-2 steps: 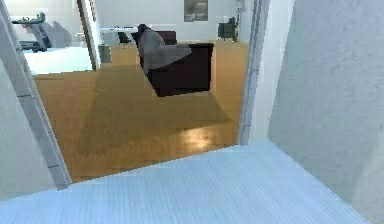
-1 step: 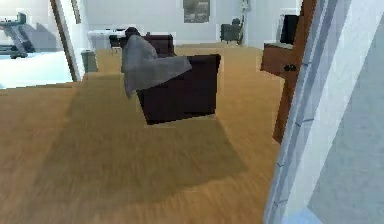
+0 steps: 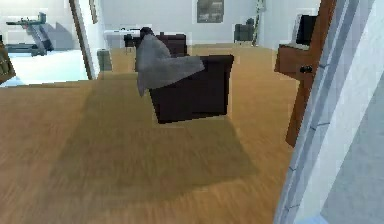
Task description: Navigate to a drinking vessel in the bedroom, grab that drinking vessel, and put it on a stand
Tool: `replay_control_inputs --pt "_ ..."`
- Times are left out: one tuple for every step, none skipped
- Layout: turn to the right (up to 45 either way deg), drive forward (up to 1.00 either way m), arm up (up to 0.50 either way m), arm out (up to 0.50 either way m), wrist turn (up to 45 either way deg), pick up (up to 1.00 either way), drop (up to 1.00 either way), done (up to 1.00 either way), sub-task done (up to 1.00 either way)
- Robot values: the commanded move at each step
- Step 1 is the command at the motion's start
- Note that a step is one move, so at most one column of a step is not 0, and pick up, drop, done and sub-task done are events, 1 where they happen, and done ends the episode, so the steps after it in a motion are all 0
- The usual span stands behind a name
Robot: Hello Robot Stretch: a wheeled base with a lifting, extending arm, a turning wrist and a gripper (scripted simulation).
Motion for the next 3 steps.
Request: replay_control_inputs --pt "0.0 1.00 0.00 0.00 0.0 0.00 0.00 0.00 0.00" --pt "-18.0 0.00 0.00 0.00 0.0 0.00 0.00 0.00 0.00" --pt "0.0 0.10 0.00 0.00 0.0 0.00 0.00 0.00 0.00"
